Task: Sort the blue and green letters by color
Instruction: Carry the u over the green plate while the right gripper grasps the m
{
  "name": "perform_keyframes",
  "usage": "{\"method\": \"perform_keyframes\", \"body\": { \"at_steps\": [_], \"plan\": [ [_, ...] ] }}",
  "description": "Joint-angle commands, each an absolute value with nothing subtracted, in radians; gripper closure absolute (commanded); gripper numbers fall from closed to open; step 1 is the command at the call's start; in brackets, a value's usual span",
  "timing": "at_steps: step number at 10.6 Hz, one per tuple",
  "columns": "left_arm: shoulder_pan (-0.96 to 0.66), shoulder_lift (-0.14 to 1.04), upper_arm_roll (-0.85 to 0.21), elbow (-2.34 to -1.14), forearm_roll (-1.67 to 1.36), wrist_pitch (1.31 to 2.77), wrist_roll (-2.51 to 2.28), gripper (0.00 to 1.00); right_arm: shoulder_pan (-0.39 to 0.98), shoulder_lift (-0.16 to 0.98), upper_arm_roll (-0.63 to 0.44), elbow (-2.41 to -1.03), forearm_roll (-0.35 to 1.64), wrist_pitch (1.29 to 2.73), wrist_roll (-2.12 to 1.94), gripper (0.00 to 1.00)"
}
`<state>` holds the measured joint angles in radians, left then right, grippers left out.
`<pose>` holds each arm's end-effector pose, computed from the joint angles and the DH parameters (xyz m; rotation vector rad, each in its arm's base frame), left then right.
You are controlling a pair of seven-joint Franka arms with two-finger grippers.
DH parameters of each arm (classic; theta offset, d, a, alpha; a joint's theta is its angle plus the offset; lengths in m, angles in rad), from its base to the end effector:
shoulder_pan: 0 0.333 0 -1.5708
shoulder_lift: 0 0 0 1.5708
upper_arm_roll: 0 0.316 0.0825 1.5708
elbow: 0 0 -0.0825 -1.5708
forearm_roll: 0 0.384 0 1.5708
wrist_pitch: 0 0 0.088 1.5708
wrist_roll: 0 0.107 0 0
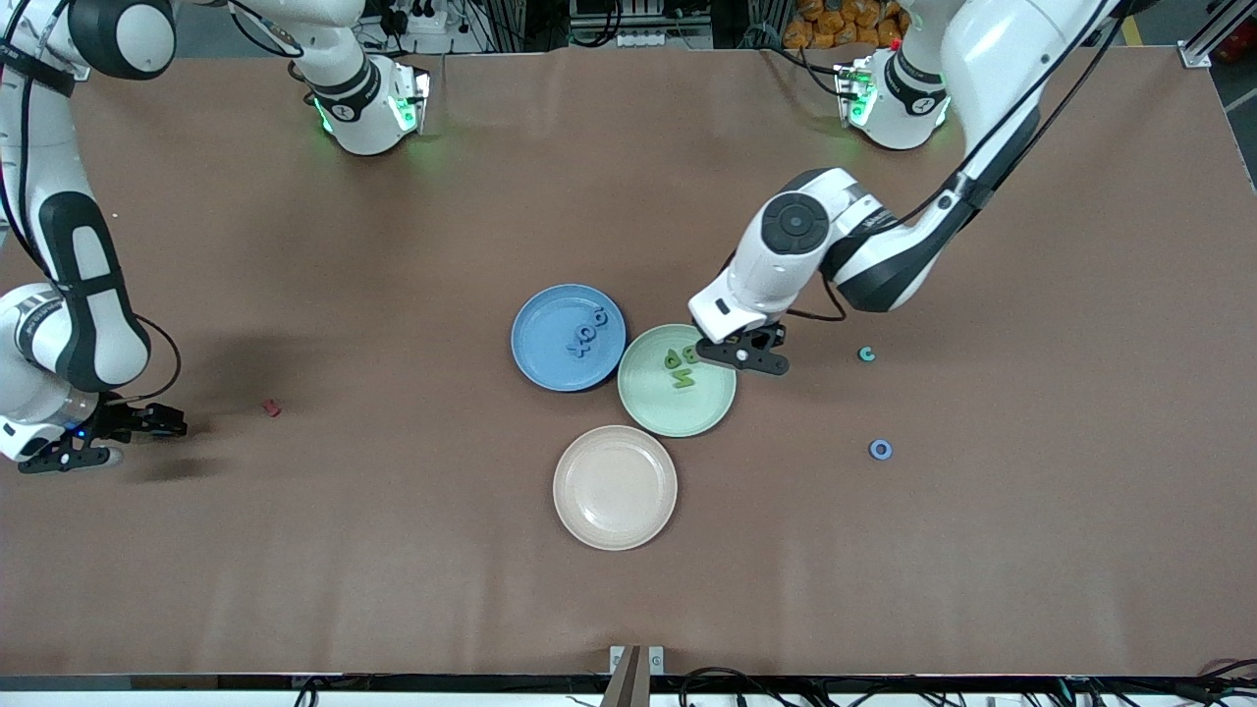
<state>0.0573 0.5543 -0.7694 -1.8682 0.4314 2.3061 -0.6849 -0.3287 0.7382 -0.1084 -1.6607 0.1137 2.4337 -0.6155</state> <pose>0.5121 -0.3822 0.2942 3.0393 -0.3409 0.0405 0.6254 -0.2827 0.1827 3.1176 0.1919 0.0576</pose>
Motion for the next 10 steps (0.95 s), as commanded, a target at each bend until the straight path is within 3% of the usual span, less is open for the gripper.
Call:
{"method": "perform_keyframes", "body": {
  "at_steps": [1,2,3,4,5,6,8,10],
  "plan": [
    [-0.001,0.572,-0.739,-1.806,0.419,2.284,-0.764,0.82,-0.359,0.733,-0.091,-1.698,0.130,2.491,-0.637,0.00],
    [-0.018,0.572,-0.739,-1.798,0.417,2.284,-0.784,0.81,-0.359,0.735,-0.091,-1.710,0.130,2.511,-0.634,0.00],
    [-0.021,0.572,-0.739,-1.787,0.419,2.284,-0.791,0.61,-0.359,0.735,-0.091,-1.712,0.132,2.513,-0.630,0.00],
    [-0.018,0.569,-0.739,-1.781,0.419,2.284,-0.792,0.01,-0.356,0.735,-0.091,-1.713,0.135,2.513,-0.629,0.00],
    [-0.017,0.562,-0.739,-1.772,0.422,2.284,-0.793,0.00,-0.351,0.732,-0.091,-1.720,0.135,2.513,-0.627,0.07],
    [-0.018,0.563,-0.739,-1.737,0.419,2.284,-0.795,0.00,-0.342,0.713,-0.091,-1.730,0.138,2.513,-0.624,0.28],
    [-0.014,0.557,-0.739,-1.691,0.419,2.283,-0.790,0.00,-0.315,0.693,-0.091,-1.761,0.188,2.516,-0.580,0.53],
    [0.006,0.511,-0.739,-1.687,0.431,2.226,-0.761,0.00,-0.317,0.701,-0.091,-1.767,0.192,2.549,-0.586,0.60]
  ]
}}
